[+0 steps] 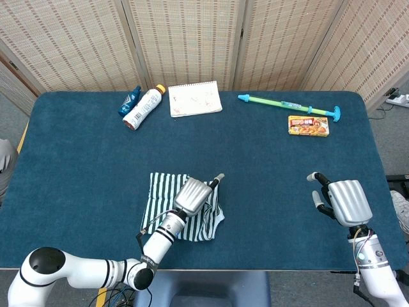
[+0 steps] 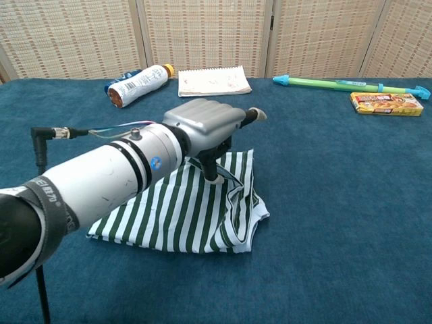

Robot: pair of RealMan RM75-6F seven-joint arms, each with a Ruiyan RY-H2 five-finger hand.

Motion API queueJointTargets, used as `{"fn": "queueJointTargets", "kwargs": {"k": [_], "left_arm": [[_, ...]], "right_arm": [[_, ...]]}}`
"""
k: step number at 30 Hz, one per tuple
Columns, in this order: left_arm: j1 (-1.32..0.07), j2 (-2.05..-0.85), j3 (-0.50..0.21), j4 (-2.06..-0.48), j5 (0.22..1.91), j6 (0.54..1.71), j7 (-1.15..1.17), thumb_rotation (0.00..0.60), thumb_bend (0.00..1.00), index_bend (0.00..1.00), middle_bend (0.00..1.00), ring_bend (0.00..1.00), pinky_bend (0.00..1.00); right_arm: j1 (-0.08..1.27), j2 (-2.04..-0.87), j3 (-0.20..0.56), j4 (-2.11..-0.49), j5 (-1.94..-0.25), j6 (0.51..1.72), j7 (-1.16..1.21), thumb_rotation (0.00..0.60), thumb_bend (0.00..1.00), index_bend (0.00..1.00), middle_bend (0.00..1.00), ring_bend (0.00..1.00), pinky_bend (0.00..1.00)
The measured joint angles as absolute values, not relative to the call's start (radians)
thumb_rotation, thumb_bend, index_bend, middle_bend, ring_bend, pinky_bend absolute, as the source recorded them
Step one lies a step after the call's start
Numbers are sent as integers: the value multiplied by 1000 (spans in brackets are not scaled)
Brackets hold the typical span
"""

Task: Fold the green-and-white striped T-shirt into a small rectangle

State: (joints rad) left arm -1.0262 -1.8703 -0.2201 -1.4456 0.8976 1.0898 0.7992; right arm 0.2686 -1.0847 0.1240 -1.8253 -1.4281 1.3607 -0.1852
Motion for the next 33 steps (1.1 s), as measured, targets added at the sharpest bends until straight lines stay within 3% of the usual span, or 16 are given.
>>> {"fn": "queueJointTargets", "kwargs": {"k": [15,20,33], "left_arm": [[-995,-1780,-206,-1521,900,1095,835,600,222,1,864,810,958],[-1005,-1799,-202,-1451,902,1094,853,600,222,2,864,809,958],[-1064,-1972,-287,-1191,970,1080,709,600,222,5,846,784,958]], "right_arm": [[266,-1088,127,-1819,-1430,1364,-174,600,493,361,943,1000,1000],[257,-1080,126,-1824,-1428,1373,-178,600,493,361,943,1000,1000],[245,-1073,128,-1824,-1419,1383,-170,600,493,361,943,1000,1000]]}}
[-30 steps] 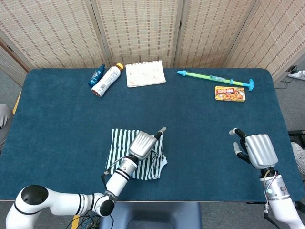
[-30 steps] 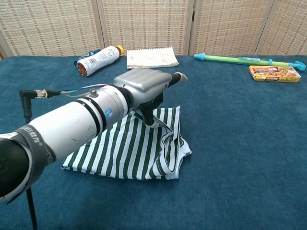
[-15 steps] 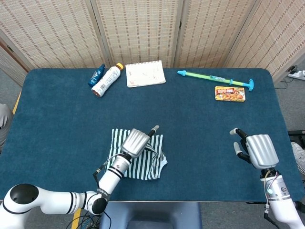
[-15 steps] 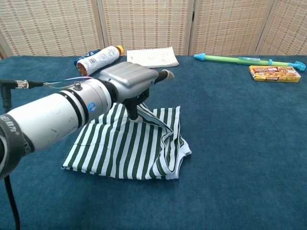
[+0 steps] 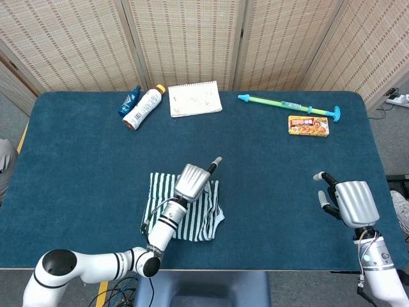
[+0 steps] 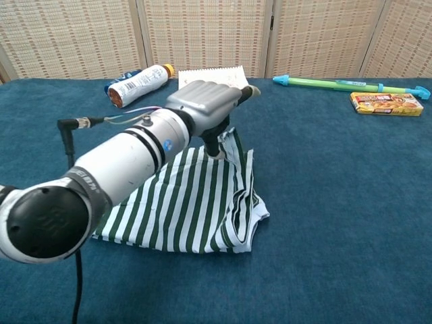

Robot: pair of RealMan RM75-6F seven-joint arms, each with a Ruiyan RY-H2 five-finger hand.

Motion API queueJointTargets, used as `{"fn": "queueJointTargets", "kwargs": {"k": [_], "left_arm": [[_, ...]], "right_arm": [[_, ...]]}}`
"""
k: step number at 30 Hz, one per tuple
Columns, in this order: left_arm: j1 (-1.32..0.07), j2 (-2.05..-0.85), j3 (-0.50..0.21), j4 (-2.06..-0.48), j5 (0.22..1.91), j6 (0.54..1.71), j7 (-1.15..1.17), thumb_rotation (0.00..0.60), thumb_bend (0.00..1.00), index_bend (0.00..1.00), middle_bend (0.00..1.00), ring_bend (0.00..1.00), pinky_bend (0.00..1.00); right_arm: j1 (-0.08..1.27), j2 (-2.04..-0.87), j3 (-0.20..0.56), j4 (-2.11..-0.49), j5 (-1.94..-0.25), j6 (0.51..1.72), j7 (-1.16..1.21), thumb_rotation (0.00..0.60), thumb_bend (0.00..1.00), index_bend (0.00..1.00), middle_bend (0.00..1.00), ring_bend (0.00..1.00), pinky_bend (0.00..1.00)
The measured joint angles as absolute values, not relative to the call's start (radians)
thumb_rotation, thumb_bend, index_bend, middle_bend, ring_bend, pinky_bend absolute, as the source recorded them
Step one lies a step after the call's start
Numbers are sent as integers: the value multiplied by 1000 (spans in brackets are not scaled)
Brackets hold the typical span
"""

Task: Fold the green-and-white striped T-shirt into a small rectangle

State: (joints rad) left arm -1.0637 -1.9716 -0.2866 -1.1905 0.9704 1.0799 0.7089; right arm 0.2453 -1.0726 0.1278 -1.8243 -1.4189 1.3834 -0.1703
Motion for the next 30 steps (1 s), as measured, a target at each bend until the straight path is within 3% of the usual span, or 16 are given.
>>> {"fn": "queueJointTargets", "kwargs": {"k": [4,10,17,23,25,30], "left_arm": [[-1081,-2017,-319,-1138,974,1070,681,600,222,1,814,748,958],[-1049,-1976,-318,-1190,989,1088,657,600,221,3,811,746,958],[-950,-1825,-277,-1377,1005,1132,642,600,222,39,755,686,919],[-819,-1656,-221,-1528,1023,1195,589,600,222,102,665,573,811],[-770,-1604,-201,-1560,1033,1220,552,600,222,126,641,542,783],[-662,-1500,-152,-1577,1087,1276,428,600,222,139,579,490,694]], "right_arm": [[242,-1069,129,-1823,-1418,1388,-164,600,493,361,944,1000,1000],[239,-1069,130,-1815,-1420,1389,-149,600,494,361,943,1000,1000],[234,-1068,125,-1807,-1426,1389,-140,600,493,361,931,983,1000],[222,-1060,117,-1804,-1426,1394,-145,600,493,361,833,858,1000],[218,-1058,115,-1799,-1423,1396,-148,600,493,361,778,802,969],[212,-1042,102,-1775,-1423,1386,-157,600,493,357,560,540,669]]}}
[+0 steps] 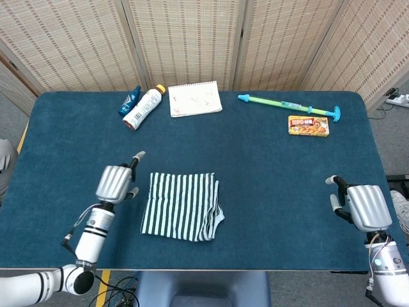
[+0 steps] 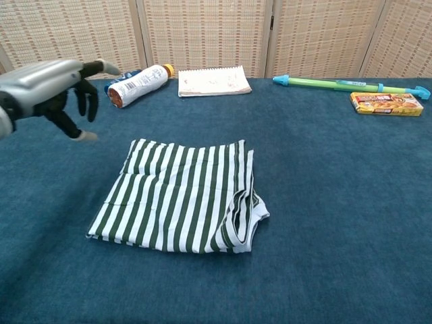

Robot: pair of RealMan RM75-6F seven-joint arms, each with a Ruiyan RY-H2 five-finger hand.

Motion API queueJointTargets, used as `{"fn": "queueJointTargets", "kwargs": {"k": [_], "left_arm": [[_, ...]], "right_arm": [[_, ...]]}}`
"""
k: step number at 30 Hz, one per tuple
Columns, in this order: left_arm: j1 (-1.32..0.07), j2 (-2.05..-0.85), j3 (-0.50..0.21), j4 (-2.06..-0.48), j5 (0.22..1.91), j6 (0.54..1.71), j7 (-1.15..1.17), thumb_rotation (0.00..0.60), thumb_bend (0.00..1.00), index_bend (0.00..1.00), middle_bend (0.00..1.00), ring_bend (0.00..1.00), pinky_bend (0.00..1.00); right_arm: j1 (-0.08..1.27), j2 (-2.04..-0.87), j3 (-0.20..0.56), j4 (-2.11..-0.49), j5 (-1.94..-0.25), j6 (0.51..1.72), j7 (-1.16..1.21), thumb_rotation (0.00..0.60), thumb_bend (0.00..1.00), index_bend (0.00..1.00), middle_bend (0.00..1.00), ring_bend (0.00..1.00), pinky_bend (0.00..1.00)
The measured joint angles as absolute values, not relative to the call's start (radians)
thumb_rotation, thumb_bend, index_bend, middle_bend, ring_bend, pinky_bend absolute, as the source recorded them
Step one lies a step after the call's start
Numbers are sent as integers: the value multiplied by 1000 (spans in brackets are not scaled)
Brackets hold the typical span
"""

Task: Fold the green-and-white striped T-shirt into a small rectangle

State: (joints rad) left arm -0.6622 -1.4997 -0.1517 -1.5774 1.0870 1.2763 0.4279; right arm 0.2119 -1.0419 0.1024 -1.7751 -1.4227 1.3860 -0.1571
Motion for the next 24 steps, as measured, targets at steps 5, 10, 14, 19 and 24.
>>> {"fn": "queueJointTargets", "kwargs": {"k": [5,10,14,19,24], "left_arm": [[-565,-1426,-109,-1555,1134,1335,314,600,222,139,514,435,587],[-466,-1348,-68,-1543,1173,1387,221,600,222,138,471,379,523],[-396,-1297,-35,-1541,1208,1426,164,600,222,138,469,377,516],[-307,-1251,1,-1555,1247,1491,124,600,222,143,469,377,515],[-229,-1220,33,-1585,1288,1555,109,600,222,150,469,377,515]], "right_arm": [[213,-1028,77,-1728,-1444,1353,-159,600,474,213,329,271,387],[214,-1024,46,-1669,-1473,1323,-145,600,437,76,163,92,204],[201,-1043,34,-1620,-1492,1339,-109,600,419,53,144,76,184],[170,-1070,25,-1585,-1505,1384,-78,600,417,53,146,77,184],[140,-1077,16,-1586,-1507,1417,-85,600,416,53,163,77,184]]}}
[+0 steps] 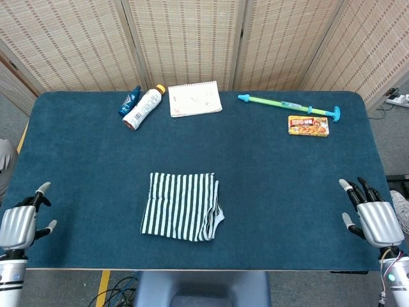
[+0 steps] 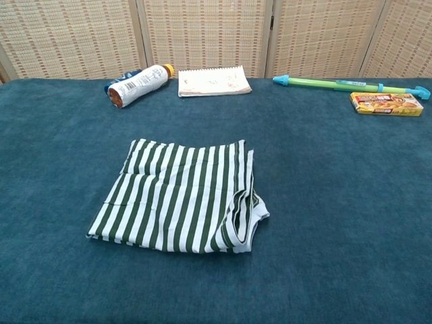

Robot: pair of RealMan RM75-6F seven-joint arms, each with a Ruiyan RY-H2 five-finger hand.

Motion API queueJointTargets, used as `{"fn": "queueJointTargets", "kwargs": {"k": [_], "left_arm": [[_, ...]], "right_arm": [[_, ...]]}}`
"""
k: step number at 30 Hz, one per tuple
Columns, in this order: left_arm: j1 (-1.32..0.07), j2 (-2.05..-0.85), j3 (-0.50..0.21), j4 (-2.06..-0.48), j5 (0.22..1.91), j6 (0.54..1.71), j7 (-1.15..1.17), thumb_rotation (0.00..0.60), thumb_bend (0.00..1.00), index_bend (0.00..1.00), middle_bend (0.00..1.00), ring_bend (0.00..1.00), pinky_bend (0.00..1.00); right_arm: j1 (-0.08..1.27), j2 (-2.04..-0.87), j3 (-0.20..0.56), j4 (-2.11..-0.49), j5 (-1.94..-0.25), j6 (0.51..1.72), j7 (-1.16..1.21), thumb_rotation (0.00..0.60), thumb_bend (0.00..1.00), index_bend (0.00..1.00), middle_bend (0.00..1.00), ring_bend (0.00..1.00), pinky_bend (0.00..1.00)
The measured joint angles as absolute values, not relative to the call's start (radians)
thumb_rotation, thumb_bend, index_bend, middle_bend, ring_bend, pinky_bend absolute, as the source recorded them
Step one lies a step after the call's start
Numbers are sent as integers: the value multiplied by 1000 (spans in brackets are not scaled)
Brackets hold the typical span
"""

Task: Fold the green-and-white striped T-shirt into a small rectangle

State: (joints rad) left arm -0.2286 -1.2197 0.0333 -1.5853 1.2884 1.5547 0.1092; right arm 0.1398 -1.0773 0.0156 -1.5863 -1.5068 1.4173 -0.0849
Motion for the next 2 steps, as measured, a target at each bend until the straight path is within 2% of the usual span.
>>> {"fn": "queueJointTargets", "kwargs": {"k": [2], "left_arm": [[-204,-1210,43,-1600,1304,1575,107,600,222,151,469,377,514]], "right_arm": [[129,-1078,14,-1590,-1509,1434,-90,600,416,53,173,77,184]]}}
